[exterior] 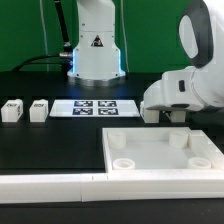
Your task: Assemble square table
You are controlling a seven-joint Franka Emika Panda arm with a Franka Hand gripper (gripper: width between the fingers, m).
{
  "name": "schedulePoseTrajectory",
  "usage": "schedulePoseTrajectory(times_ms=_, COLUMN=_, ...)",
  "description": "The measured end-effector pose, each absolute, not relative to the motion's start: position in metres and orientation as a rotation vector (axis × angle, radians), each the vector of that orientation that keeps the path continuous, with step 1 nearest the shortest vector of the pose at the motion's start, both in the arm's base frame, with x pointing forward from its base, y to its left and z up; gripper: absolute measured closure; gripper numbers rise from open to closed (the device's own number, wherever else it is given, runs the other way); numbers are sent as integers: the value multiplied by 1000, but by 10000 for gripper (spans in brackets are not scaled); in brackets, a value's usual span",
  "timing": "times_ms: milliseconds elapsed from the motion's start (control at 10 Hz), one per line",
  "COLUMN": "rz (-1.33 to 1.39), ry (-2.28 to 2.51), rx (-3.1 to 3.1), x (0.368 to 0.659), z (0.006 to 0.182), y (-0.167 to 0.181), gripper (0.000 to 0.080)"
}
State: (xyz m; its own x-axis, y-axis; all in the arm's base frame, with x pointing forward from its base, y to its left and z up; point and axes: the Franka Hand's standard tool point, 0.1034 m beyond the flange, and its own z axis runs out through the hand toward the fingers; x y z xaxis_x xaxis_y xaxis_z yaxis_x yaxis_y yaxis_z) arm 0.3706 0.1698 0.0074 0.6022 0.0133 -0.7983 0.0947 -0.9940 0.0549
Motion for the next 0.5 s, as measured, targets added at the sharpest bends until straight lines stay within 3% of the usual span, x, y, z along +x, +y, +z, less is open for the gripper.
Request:
schedulePoseTrajectory(times_ms=100, rz=-1359, ry=93, rx=2729, x=371, z=7, y=170, gripper=491)
schedulePoseTrajectory(times_ms=500, rz=-1359, ry=93, rx=2729, x=371, z=7, y=170, gripper=509)
